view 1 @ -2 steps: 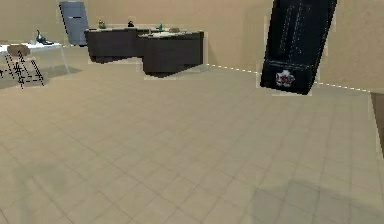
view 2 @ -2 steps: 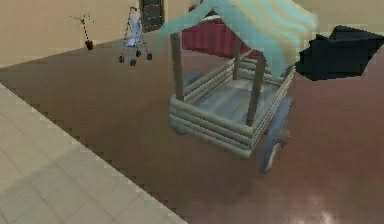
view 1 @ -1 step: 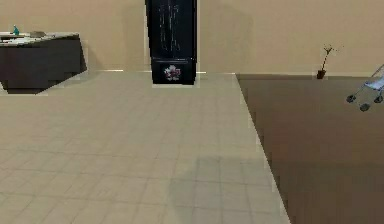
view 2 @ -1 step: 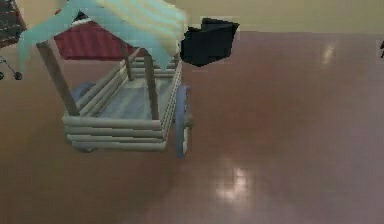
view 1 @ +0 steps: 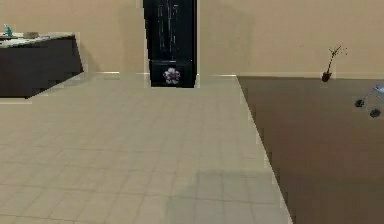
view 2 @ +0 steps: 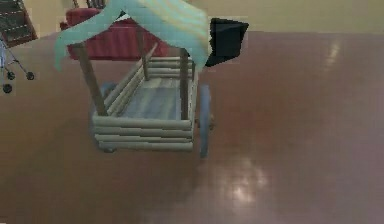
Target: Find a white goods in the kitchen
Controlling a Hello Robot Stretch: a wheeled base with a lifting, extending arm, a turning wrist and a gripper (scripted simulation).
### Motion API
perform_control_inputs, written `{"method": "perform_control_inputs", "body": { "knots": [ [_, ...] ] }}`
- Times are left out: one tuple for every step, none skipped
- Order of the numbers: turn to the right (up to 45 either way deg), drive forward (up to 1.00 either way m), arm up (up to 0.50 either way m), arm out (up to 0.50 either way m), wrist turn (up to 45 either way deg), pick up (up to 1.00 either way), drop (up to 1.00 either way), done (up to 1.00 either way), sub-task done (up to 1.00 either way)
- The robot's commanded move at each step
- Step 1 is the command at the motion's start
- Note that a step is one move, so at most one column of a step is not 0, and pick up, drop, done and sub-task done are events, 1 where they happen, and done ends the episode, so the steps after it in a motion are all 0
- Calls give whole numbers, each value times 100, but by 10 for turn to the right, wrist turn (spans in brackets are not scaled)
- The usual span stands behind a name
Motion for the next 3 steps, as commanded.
{"method": "perform_control_inputs", "body": {
  "knots": [
    [60, 0, 0, 0, 0, 0, 0, 0, 0],
    [0, 100, 0, 0, 0, 0, 0, 0, 0],
    [0, 100, 0, 0, 0, 0, 0, 0, 0]
  ]
}}
